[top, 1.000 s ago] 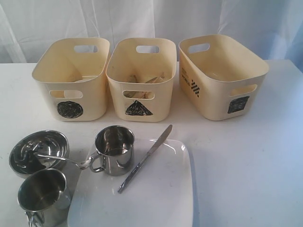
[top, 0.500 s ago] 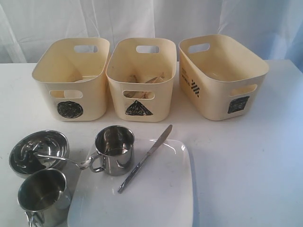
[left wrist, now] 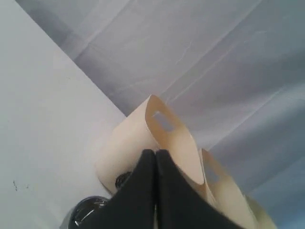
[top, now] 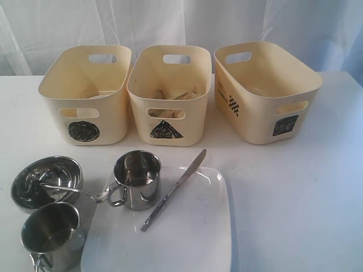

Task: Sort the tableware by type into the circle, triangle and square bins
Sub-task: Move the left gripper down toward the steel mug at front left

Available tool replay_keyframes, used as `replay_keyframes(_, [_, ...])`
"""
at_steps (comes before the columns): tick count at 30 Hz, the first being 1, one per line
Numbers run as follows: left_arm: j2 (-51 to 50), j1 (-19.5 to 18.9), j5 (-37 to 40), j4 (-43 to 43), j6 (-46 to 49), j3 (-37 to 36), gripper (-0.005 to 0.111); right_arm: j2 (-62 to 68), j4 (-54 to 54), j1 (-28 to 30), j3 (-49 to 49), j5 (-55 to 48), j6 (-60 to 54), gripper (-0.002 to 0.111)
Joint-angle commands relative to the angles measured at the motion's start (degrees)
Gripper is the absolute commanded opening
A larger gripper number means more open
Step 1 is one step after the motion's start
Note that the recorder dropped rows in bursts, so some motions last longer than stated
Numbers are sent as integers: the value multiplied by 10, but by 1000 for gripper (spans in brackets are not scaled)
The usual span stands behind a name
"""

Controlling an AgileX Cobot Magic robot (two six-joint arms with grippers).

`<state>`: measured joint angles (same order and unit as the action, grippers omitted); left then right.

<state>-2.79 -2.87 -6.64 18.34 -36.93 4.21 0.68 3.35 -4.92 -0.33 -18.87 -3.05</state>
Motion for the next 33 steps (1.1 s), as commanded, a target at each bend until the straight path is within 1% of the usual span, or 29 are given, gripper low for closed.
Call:
replay_keyframes(1, [-115,2,139,-17,103,132,0,-2,-4,4,3,5,3,0])
replay_keyframes(6, [-326,2,321,-29,253,338,0,-2,-4,4,3,5,3,0])
replay_keyframes(9, [-443,2,465,-6,334,458,0,-2,-4,4,3,5,3,0])
replay_keyframes(11, [-502,2,560,24,393,515,0,-2,-4,4,3,5,3,0])
replay_keyframes(13, [-542,2,632,38,420,546,0,-2,-4,4,3,5,3,0])
replay_keyframes(15, [-569,2,671,37,430,558,1,-2,-4,4,3,5,3,0])
replay_keyframes(17, [-589,2,702,33,430,558,8,-2,-4,4,3,5,3,0])
replay_keyframes(21, [-618,2,766,28,431,558,34,-2,-4,4,3,5,3,0])
replay_keyframes(24, [-628,2,766,40,430,557,49,-2,-4,4,3,5,3,0])
replay_keyframes(26, [-628,2,766,52,430,549,51,-2,-4,4,3,5,3,0])
replay_keyframes(28, [-628,2,766,62,432,533,51,-2,-4,4,3,5,3,0])
replay_keyframes(33, [-628,2,766,81,432,451,51,-2,-4,4,3,5,3,0])
